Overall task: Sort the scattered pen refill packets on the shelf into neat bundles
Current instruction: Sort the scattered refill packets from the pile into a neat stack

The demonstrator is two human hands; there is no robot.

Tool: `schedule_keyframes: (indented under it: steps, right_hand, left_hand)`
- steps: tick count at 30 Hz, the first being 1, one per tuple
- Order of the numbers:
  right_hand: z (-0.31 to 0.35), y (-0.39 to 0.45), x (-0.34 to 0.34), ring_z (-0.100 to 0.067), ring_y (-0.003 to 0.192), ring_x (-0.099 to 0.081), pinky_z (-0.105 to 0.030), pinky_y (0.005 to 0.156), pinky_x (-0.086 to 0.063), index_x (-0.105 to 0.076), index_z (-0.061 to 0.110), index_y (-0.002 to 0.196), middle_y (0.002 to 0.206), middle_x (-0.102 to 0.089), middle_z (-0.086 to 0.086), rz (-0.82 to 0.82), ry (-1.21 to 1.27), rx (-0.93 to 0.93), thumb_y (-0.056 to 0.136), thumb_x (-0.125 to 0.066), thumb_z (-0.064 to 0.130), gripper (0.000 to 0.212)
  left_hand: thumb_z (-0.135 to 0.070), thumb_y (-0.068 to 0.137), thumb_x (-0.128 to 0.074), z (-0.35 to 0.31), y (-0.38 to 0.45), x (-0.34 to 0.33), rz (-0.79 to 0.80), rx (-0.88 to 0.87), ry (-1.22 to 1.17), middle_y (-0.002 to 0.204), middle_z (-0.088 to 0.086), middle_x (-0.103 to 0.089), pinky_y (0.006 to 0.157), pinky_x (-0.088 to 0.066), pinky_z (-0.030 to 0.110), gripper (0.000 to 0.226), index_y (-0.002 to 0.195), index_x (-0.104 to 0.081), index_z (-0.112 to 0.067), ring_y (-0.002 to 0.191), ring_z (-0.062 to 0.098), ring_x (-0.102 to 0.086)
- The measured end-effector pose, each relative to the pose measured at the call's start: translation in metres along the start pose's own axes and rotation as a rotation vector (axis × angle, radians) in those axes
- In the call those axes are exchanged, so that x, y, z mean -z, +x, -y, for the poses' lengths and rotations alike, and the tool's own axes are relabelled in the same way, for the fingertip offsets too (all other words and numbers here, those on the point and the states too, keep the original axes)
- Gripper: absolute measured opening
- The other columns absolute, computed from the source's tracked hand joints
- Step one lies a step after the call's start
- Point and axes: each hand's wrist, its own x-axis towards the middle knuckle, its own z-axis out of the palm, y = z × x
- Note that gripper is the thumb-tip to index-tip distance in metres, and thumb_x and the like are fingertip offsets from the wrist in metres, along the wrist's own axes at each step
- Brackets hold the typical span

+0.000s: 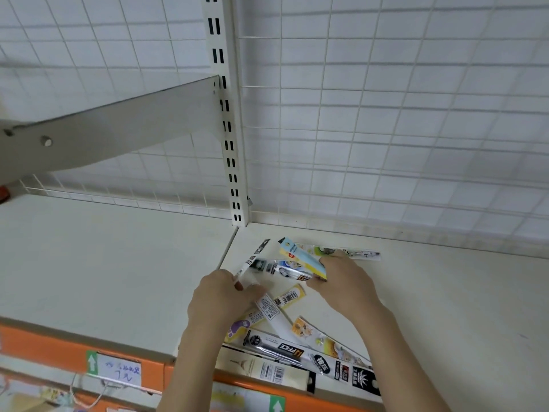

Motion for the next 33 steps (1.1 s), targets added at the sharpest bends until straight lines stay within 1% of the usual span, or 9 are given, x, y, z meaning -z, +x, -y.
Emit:
schedule_keyframes:
  steps: [6, 10, 14, 19, 23, 26, 28, 31, 33]
  right_hand:
    - [-0.016, -0.008, 0.004, -0.024, 0.092, -0.06, -0.03, 0.067, -0.042, -0.049, 0.018, 0.115, 0.105, -0.063, -0.002, -0.079, 0.004, -0.053, 0.094, -0.048, 0.036, 0.028]
    - [-0.026, -0.017, 0.011, -0.025, 0.088, -0.06, -0.029, 0.062, -0.039, -0.042, 0.019, 0.121, 0.105, -0.062, -0.002, -0.137, 0.058, -0.081, 0.095, -0.047, 0.031, 0.029]
    - [-0.03, -0.027, 0.015, -0.023, 0.075, -0.05, -0.03, 0.061, -0.038, -0.038, 0.019, 0.102, 0.093, -0.057, -0.001, -0.164, 0.096, -0.104, 0.093, -0.047, 0.038, 0.023]
    - [-0.034, -0.035, 0.014, -0.022, 0.072, -0.052, -0.031, 0.059, -0.041, -0.04, 0.017, 0.101, 0.077, -0.047, 0.005, -0.143, 0.098, -0.125, 0.093, -0.045, 0.045, 0.029]
    - [-0.04, -0.039, 0.013, -0.021, 0.07, -0.053, -0.03, 0.059, -0.04, -0.045, 0.017, 0.103, 0.073, -0.045, 0.006, -0.114, 0.099, -0.148, 0.095, -0.044, 0.038, 0.022]
    - [-0.043, -0.042, 0.014, -0.021, 0.068, -0.052, -0.03, 0.057, -0.039, -0.046, 0.017, 0.104, 0.073, -0.047, 0.005, -0.114, 0.1, -0.167, 0.095, -0.044, 0.036, 0.021]
    - [-0.045, -0.042, 0.014, -0.021, 0.068, -0.052, -0.03, 0.057, -0.04, -0.046, 0.017, 0.104, 0.073, -0.048, 0.004, -0.119, 0.102, -0.178, 0.095, -0.044, 0.035, 0.02]
    - [-0.047, -0.044, 0.015, -0.022, 0.065, -0.051, -0.029, 0.056, -0.039, -0.046, 0.018, 0.096, 0.07, -0.047, 0.004, -0.139, 0.099, -0.191, 0.095, -0.043, 0.037, 0.019]
    - [-0.049, -0.045, 0.016, -0.022, 0.063, -0.05, -0.029, 0.054, -0.037, -0.043, 0.018, 0.085, 0.066, -0.047, 0.003, -0.159, 0.101, -0.205, 0.095, -0.041, 0.043, 0.027]
  left_hand:
    - [-0.028, 0.079, -0.07, -0.01, 0.0, 0.001, -0.032, -0.045, -0.325, 0.056, -0.003, -0.051, 0.049, -0.034, 0.021, 0.02, 0.078, -0.068, -0.008, 0.051, 0.01, -0.045]
    - [-0.02, 0.087, -0.061, -0.02, -0.001, 0.011, -0.099, -0.17, -0.45, 0.054, -0.001, -0.042, 0.05, -0.034, 0.024, 0.027, 0.063, -0.051, -0.015, 0.051, 0.018, -0.039]
    - [-0.02, 0.096, -0.046, -0.034, -0.007, 0.023, -0.144, -0.212, -0.605, 0.064, 0.003, -0.051, 0.035, -0.035, 0.011, 0.018, 0.08, -0.045, -0.012, 0.053, 0.021, -0.052]
    - [-0.017, 0.1, -0.036, -0.048, -0.016, 0.033, -0.115, -0.274, -0.882, 0.081, 0.007, -0.062, 0.05, -0.056, 0.027, 0.023, 0.078, -0.038, -0.023, 0.049, 0.017, -0.068]
    - [-0.024, 0.101, -0.033, -0.05, -0.021, 0.035, -0.133, -0.289, -0.972, 0.099, 0.024, -0.064, 0.053, -0.053, 0.016, 0.024, 0.083, -0.047, -0.017, 0.063, 0.021, -0.073]
    - [-0.031, 0.1, -0.033, -0.049, -0.023, 0.035, -0.124, -0.282, -0.991, 0.085, 0.015, -0.071, 0.067, -0.055, 0.028, 0.04, 0.082, -0.057, -0.004, 0.073, 0.024, -0.072]
    - [-0.03, 0.099, -0.035, -0.048, -0.023, 0.035, -0.132, -0.261, -0.969, 0.071, 0.008, -0.07, 0.06, -0.054, 0.027, 0.043, 0.07, -0.058, -0.01, 0.075, 0.021, -0.07]
    - [-0.026, 0.097, -0.044, -0.047, -0.023, 0.032, -0.141, -0.302, -0.838, 0.045, -0.001, -0.052, 0.045, -0.044, 0.017, 0.036, 0.065, -0.052, -0.011, 0.055, 0.015, -0.063]
    - [-0.025, 0.093, -0.054, -0.046, -0.021, 0.028, -0.148, -0.305, -0.734, 0.045, 0.001, -0.046, 0.036, -0.039, 0.016, 0.028, 0.067, -0.054, -0.013, 0.037, 0.015, -0.045]
